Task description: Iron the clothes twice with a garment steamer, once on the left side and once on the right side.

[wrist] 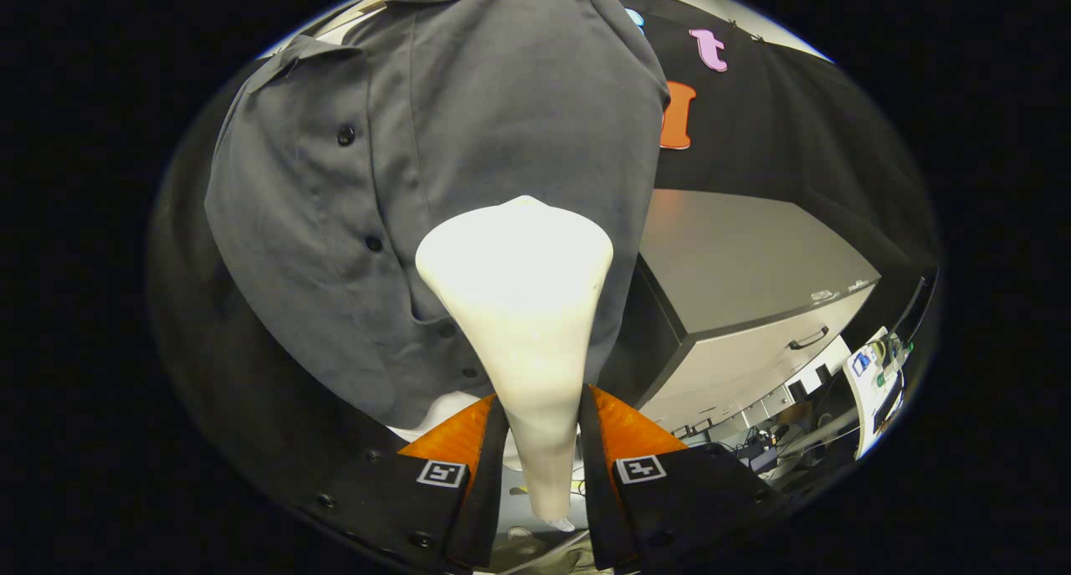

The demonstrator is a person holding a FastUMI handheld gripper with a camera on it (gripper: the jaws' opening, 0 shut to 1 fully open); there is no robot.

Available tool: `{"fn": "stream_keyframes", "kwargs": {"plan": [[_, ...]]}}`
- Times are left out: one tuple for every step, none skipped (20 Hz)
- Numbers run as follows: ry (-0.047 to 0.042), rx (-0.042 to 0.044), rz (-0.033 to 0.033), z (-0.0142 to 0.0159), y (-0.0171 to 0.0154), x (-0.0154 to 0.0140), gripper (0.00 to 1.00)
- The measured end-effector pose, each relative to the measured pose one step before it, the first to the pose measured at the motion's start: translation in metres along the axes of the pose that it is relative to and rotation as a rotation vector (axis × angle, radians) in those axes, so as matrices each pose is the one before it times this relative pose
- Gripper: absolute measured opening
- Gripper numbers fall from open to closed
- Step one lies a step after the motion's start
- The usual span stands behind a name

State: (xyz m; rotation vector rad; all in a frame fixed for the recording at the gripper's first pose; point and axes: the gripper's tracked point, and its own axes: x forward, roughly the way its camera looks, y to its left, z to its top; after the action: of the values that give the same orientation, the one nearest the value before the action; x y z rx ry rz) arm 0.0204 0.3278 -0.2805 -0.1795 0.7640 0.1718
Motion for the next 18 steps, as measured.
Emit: {"fn": "stream_keyframes", "kwargs": {"plan": [[-0.01604,-0.00361,0.0073,0.00769,0.00566,-0.00637,0.51],[-0.01808,-0.0049,0.00864,0.00987,0.00796,-0.00596,0.51],[-0.01631,-0.00528,0.00872,0.00932,0.00844,-0.00416,0.51],[-0.01944,-0.00784,0.01014,0.00887,0.00826,-0.00413,0.51],[-0.01644,-0.00943,0.01096,0.00959,0.009,-0.00409,0.51],[-0.01531,-0.00694,0.00918,0.00803,0.00964,-0.00327,0.51],[-0.01452,-0.00869,0.011,0.00911,0.01025,-0.00284,0.51],[-0.01388,-0.00949,0.01136,0.00769,0.00861,-0.00248,0.51],[-0.01161,-0.00927,0.01152,0.00743,0.0107,-0.00233,0.51],[-0.0131,-0.00768,0.01157,0.00687,0.00964,-0.0008,0.51],[-0.0076,-0.01181,0.01545,0.00638,0.01027,0.0004,0.51],[-0.00644,-0.01083,0.01607,0.00669,0.00964,0.00033,0.51],[-0.00822,-0.00815,0.01071,0.00608,0.0085,-0.00066,0.51],[-0.00997,-0.00506,0.00753,0.00658,0.00639,0.00072,0.51],[-0.00724,-0.00111,0.00433,0.00345,0.00101,0.00492,0.51],[-0.0064,0.00063,0.00191,0.00398,0.00285,0.00272,0.51],[-0.00314,-0.00375,0.00275,0.00347,0.00566,0.00251,0.51],[-0.00272,-0.0058,0.00361,0.00111,0.00262,0.00153,0.51]]}}
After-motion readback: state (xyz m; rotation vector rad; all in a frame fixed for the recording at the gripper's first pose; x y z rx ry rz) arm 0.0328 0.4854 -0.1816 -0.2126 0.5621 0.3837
